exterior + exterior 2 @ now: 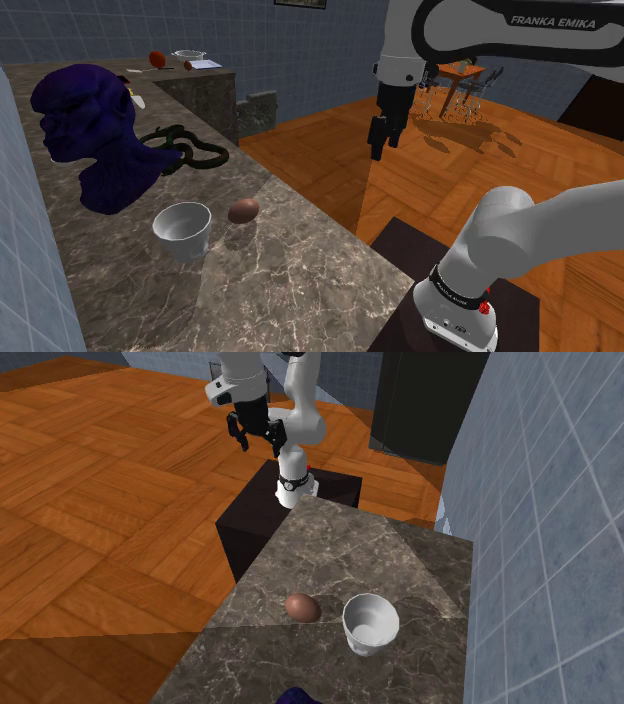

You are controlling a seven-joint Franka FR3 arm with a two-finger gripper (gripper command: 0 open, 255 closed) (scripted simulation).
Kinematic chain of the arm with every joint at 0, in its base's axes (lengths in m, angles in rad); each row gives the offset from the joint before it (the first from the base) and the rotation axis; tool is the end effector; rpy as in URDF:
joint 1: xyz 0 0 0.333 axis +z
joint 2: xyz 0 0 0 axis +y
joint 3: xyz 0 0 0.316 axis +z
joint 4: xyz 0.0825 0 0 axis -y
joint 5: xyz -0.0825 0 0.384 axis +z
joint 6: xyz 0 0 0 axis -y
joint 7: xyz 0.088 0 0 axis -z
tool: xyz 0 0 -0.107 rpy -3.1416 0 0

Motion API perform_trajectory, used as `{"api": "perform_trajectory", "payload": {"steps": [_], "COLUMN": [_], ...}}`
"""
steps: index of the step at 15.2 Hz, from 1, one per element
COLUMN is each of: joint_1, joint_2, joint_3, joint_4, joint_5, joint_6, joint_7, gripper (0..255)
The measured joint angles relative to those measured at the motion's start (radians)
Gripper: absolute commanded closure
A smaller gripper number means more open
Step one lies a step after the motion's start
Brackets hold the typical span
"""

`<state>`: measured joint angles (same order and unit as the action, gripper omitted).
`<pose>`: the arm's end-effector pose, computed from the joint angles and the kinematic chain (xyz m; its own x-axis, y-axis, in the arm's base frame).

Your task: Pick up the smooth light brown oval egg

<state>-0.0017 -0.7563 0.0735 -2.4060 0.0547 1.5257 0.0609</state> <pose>0.3056 0.0331 0.5535 0.9921 -0.0133 -0.1249 -0.0130 -0.9999 0.0035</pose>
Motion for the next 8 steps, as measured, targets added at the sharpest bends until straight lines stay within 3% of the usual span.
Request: {"api": "perform_trajectory", "payload": {"steps": [2,8], "joint_1": [0.005,0.058], "joint_2": [0.014,0.149], "joint_3": [-0.004,-0.061], "joint_4": [-0.002,-0.036], "joint_5": [0.000,0.004], "joint_6": [0.018,0.225], "joint_7": [-0.016,-0.221], "gripper": [0,0]}}
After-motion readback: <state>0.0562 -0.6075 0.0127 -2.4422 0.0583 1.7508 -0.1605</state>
